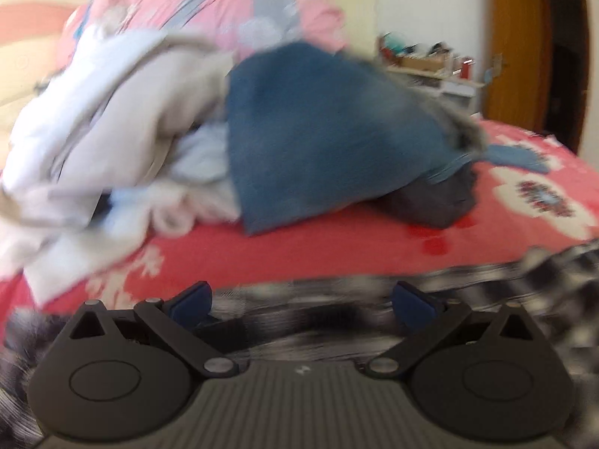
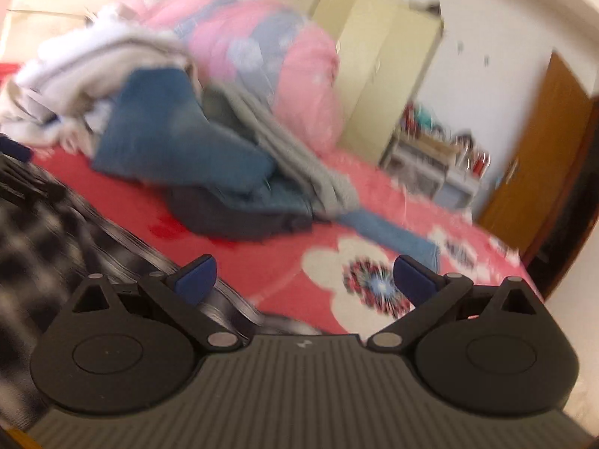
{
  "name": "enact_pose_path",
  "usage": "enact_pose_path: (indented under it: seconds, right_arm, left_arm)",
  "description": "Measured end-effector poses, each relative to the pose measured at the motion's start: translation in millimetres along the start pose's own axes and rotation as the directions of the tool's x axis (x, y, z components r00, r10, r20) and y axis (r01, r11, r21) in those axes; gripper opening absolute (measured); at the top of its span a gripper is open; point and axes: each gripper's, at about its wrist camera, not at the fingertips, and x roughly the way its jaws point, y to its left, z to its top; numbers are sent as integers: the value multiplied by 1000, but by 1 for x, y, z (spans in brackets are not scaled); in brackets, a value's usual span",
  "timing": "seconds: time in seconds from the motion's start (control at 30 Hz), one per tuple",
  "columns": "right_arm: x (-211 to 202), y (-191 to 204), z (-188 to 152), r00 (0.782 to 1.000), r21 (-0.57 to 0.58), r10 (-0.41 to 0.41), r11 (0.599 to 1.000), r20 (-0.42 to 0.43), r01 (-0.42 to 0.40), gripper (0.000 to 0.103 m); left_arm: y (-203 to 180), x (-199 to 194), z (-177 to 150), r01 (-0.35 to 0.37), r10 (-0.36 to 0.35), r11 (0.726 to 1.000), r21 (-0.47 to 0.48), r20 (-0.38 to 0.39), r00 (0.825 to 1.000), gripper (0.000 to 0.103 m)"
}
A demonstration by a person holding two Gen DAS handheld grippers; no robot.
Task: Fold clothes
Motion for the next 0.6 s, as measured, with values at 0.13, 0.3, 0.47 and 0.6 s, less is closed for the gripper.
enact_pose_path:
  seconds: [0.13, 0.3, 0.47, 0.6]
  right_arm:
    - [26, -24, -2, 997, -2, 49, 999, -66, -49, 95]
    - [54, -38, 0, 970, -45, 195, 978, -145, -203, 63]
    - [68, -62, -5, 945, 82, 253, 967, -207, -241, 24]
    - [59, -47, -5, 872, 136, 456, 889, -177, -437, 18]
  left_arm:
    - [15, 9, -3, 37, -38, 996, -78, -12, 999, 103]
    - [24, 9, -4, 53, -53, 991, -124, 2, 999, 103]
    - [26, 11, -3, 49, -49, 990, -136, 4, 999, 102]
    - [28, 9, -4, 13, -11, 989, -147, 11, 1000, 99]
